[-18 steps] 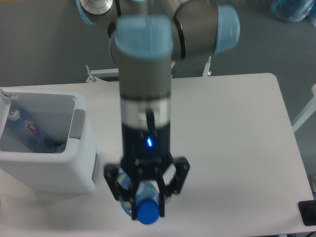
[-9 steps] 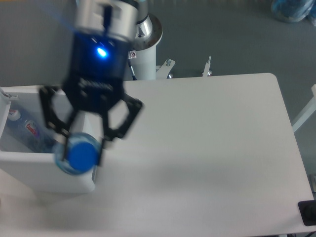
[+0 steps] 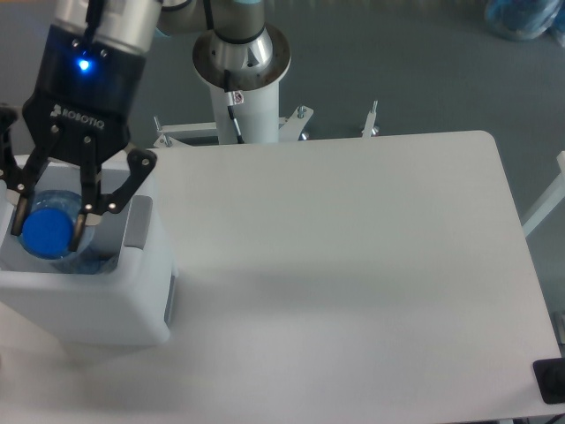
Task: Place the trash in the trash can
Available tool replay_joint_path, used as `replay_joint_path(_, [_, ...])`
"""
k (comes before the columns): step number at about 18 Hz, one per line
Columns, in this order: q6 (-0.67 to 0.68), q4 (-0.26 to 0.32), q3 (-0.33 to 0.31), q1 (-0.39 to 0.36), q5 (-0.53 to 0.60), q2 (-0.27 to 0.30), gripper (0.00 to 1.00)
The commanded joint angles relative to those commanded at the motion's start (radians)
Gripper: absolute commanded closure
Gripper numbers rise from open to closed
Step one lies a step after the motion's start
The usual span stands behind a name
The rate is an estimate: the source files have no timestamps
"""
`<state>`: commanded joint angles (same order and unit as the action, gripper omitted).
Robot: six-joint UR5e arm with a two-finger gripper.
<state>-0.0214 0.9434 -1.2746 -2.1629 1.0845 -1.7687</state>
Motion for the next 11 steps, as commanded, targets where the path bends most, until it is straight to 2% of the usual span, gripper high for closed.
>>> replay_joint_path(1, [-0.011,0.000,-0.009,0.000,0.000,0.000,0.76])
replay_joint_path(3, [-0.032,0.000,-0.029,0.000,0.000,0.000,0.29])
replay_joint_path(4, [-0.034,0.000,-0.034,0.000,0.000,0.000,0.12])
replay_joint_path(5, [-0.034,0.000,-0.038,0.000,0.000,0.000,0.00])
replay_joint_path(11, [-0.067,0.003,-0.035,-0.012,0.002,0.011,0.00])
